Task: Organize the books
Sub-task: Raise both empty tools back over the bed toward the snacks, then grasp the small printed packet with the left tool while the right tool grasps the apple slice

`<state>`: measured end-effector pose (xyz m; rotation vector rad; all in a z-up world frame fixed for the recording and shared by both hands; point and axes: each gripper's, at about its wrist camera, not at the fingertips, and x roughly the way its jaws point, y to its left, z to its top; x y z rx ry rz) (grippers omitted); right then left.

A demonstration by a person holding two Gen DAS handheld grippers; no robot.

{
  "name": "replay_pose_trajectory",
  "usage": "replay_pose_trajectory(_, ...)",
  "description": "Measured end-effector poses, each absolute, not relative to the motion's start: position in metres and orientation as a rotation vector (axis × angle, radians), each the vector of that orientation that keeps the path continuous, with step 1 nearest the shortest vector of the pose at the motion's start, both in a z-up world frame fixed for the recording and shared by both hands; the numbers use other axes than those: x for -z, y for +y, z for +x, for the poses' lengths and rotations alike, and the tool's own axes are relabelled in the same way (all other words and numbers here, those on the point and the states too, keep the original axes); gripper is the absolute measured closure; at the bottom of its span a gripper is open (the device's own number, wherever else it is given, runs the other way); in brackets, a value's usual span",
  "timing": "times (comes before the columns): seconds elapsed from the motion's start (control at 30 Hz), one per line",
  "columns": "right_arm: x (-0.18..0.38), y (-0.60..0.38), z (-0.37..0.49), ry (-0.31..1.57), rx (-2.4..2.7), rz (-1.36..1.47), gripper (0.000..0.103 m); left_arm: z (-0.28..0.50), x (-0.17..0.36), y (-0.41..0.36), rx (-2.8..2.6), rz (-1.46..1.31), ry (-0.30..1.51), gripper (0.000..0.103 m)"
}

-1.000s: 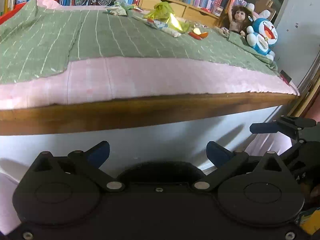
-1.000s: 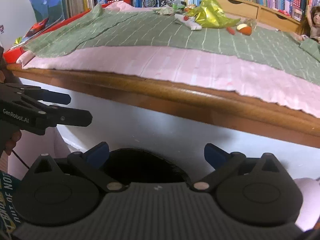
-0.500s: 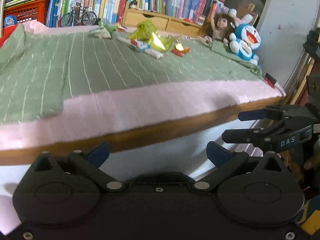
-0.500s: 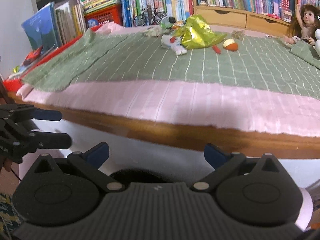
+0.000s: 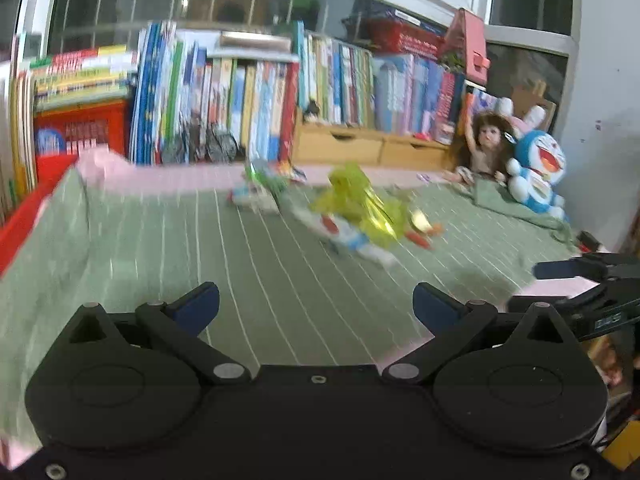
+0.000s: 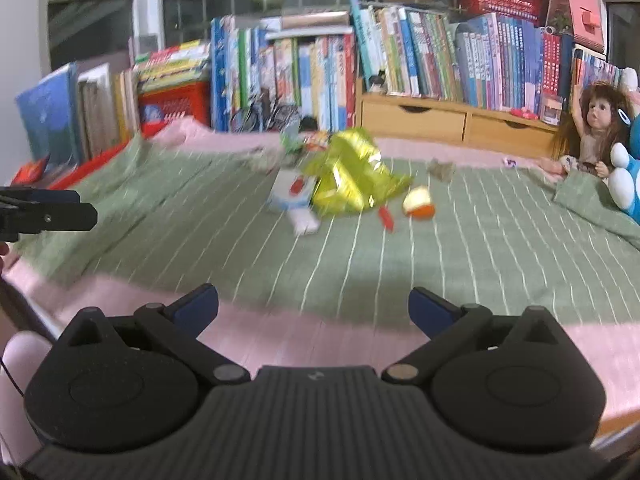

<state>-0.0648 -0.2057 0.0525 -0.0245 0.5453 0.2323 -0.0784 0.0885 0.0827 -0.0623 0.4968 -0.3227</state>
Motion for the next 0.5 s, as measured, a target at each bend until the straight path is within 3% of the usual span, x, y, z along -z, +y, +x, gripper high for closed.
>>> replay_pose_trajectory(0.23,-0.066,-0.237,-0.001,0.502,-0.142,-0.012,0.0,0.0,-0.093,0.079,0.25,0.052,0.415,0.0)
replay_pose_trajectory(0.5,-0.046,-0.271,0.082,0.56,-0.006,-0.023,0.0,0.107,-0.071,0.09,0.295,-0.075,0.424,0.0)
